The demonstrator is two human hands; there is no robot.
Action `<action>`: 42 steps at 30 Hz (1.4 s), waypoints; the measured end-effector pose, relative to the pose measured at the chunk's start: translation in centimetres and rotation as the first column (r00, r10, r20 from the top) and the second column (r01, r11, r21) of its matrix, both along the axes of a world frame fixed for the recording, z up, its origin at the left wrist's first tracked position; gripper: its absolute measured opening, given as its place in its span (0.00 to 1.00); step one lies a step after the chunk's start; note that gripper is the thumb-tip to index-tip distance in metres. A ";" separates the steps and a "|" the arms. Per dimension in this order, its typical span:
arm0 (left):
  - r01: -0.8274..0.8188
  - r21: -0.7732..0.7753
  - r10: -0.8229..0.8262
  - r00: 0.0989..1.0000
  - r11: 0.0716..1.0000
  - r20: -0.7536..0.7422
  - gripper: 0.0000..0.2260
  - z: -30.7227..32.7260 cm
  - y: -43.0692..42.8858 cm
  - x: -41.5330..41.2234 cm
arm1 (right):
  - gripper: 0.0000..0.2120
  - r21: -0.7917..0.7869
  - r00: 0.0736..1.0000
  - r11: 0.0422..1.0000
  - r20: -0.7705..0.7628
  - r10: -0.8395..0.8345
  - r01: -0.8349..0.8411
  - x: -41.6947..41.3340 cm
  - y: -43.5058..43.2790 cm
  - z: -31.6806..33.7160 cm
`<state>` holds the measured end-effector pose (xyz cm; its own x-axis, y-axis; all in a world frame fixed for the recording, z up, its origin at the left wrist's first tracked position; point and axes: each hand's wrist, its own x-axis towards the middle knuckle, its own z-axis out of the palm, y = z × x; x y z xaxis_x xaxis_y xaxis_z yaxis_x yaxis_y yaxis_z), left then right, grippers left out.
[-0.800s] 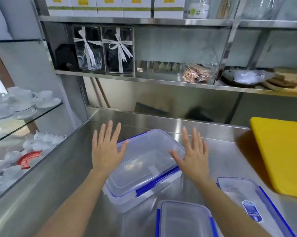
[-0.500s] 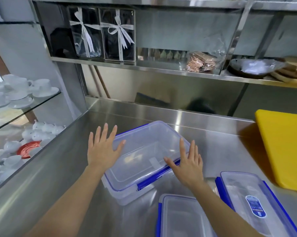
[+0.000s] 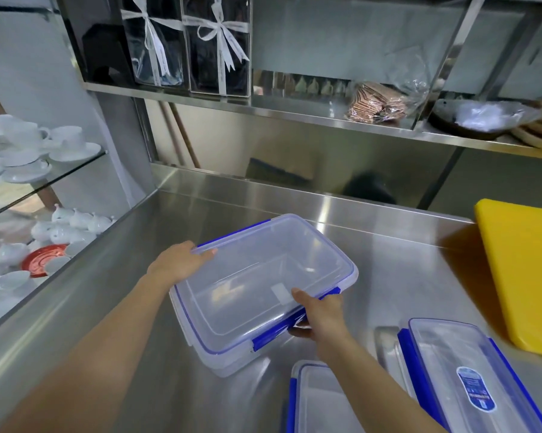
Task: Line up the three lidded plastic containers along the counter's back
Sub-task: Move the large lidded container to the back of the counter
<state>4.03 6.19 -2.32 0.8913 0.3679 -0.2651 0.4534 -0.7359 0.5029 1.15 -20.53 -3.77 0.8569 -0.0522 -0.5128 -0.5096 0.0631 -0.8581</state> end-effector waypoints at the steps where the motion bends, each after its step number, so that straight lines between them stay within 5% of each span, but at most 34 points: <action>1: -0.034 -0.081 0.038 0.998 0.996 0.044 0.25 0.0 0.2 -0.1 | 0.22 -0.002 0.997 0.999 0.055 -0.048 0.048 0.1 0.2 -0.4; 6: -0.304 -0.439 0.443 0.859 0.846 0.257 0.22 -2.7 -1.1 -2.9 | 0.28 0.153 0.966 0.973 0.162 -0.200 0.176 1.8 1.0 -1.2; 9: -0.443 -0.505 0.629 0.721 0.741 0.291 0.20 -4.2 -2.2 -3.9 | 0.24 0.092 0.970 0.995 0.243 0.006 -0.029 3.0 2.2 -0.9; 13: -0.515 -0.527 0.719 0.617 0.676 0.320 0.20 -4.3 -2.0 -3.7 | 0.33 0.052 0.930 0.962 0.276 0.243 -0.267 3.5 3.6 -1.0; 20: -0.523 -0.537 0.743 0.555 0.661 0.374 0.18 -4.4 -0.5 -1.4 | 0.30 -0.196 0.913 0.977 0.376 0.157 -0.087 5.4 6.9 -1.5; 35: -0.497 -0.320 0.586 0.742 0.807 0.326 0.21 -2.9 3.5 5.8 | 0.36 -0.460 0.928 0.879 0.260 0.268 -0.125 12.8 10.8 -1.1; 39: -0.408 0.015 0.395 0.893 0.913 0.216 0.28 -1.3 3.2 5.7 | 0.38 -0.586 0.899 0.782 0.198 0.392 -0.212 12.5 9.3 0.0; 42: -0.304 0.181 0.250 0.929 0.935 0.271 0.31 0.3 1.3 5.5 | 0.41 -0.681 0.853 0.708 0.244 0.461 -0.187 12.0 6.6 1.5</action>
<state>9.48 7.52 -2.01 0.7717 0.6334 0.0579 0.5404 -0.7009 0.4655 13.11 -13.90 -2.31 0.9905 0.0834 -0.1092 -0.0290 -0.6499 -0.7595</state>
